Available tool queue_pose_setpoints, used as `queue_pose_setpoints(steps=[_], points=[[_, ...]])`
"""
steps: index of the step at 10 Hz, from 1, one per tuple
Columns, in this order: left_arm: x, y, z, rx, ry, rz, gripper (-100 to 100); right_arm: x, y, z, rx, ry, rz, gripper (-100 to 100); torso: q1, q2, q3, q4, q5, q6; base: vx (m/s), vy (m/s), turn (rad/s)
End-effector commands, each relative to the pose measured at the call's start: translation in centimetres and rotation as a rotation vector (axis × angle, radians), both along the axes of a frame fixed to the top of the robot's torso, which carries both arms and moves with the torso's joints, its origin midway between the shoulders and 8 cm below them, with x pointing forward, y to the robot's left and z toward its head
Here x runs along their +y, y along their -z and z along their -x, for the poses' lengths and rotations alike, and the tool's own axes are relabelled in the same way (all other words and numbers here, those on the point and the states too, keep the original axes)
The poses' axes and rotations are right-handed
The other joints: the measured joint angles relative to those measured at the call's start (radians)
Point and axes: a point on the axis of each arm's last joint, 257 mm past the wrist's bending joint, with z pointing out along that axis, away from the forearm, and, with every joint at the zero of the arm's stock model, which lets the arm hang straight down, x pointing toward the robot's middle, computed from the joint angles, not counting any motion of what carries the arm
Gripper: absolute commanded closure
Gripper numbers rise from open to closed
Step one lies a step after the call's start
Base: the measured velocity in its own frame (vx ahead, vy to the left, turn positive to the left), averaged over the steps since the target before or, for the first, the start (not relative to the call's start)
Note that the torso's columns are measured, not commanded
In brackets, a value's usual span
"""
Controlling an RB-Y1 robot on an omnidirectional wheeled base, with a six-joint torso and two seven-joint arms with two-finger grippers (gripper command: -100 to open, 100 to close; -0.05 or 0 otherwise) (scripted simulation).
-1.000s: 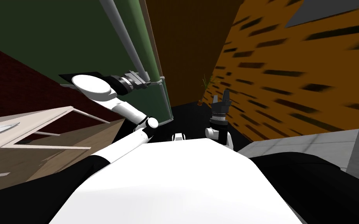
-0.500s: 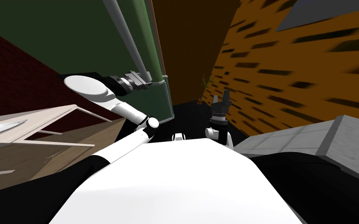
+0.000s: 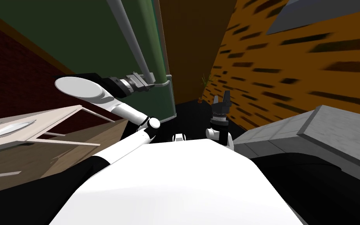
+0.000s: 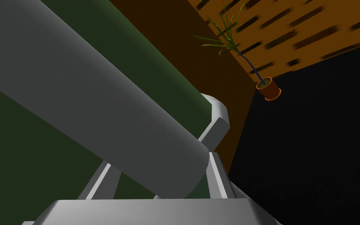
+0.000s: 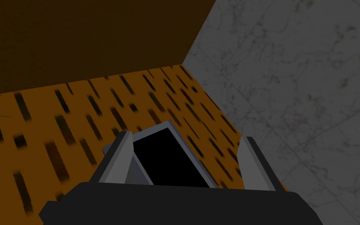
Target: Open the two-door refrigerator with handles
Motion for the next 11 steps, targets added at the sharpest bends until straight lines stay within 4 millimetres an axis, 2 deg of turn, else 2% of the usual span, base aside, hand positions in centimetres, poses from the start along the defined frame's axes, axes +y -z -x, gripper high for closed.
queue_pose_setpoints(steps=[1,2,5,7,8,11], points=[[-1.2,-0.5,2.1,-0.015,0.07,0.001,100,0.0,0.0,0.0,0.0,0.0,0.0,0,0.0,0.003,0.002,-0.001,0.001,0.001,-0.245,0.231,-0.084],[-1.2,-0.4,2.1,-0.01,0.073,-0.002,100,0.0,0.0,0.0,0.0,0.0,0.0,0,0.0,0.005,0.004,-0.001,0.001,0.002,-0.183,0.194,-0.05],[-2.8,-0.4,4.7,-0.021,0.163,-0.012,100,0.0,0.0,0.0,0.0,0.0,0.0,0,-0.005,0.002,0.002,-0.001,-0.002,0.003,-0.188,0.177,-0.054],[-2.8,-0.3,4.5,-0.015,0.159,-0.012,100,0.0,0.0,0.0,0.0,0.0,0.0,0,-0.007,0.004,0.004,-0.001,-0.002,0.003,-0.141,0.138,-0.031],[-3.4,-0.1,4.9,-0.009,0.19,-0.013,100,0.0,0.0,0.0,0.0,0.0,0.0,0,-0.013,-0.002,0.0,-0.001,-0.004,0.003,-0.075,0.177,-0.079],[-4.4,-0.3,5.6,-0.014,0.241,-0.012,100,0.0,0.0,0.0,0.0,0.0,0.0,0,-0.003,0.003,0.003,-0.001,-0.001,0.002,-0.163,0.219,-0.106]])
